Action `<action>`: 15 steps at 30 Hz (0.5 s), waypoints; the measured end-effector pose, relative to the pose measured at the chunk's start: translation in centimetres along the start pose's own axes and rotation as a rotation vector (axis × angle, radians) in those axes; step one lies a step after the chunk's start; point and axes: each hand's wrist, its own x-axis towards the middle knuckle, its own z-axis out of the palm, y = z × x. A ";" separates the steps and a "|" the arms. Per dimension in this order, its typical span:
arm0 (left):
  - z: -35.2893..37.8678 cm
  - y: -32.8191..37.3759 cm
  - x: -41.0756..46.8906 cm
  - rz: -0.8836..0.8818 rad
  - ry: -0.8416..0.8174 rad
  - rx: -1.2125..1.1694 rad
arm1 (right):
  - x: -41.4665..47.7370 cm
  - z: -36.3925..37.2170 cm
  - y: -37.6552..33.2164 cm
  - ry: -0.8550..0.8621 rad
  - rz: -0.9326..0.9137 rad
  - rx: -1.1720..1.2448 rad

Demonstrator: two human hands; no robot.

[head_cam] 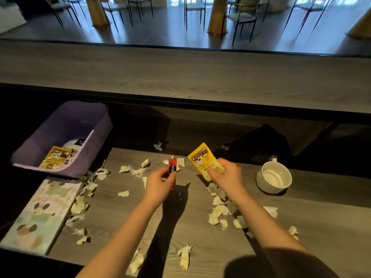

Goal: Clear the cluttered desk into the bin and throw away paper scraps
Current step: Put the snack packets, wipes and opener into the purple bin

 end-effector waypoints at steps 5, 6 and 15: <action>-4.7 -1.8 -0.3 -0.034 0.096 -0.061 | -1.1 3.4 -3.9 -0.076 -0.054 -0.032; -5.9 -2.2 -0.3 -0.031 0.116 -0.072 | -1.2 4.1 -4.8 -0.083 -0.065 -0.018; -18.4 -6.6 1.1 0.010 0.285 -0.054 | -0.9 13.2 -14.1 -0.230 -0.060 0.227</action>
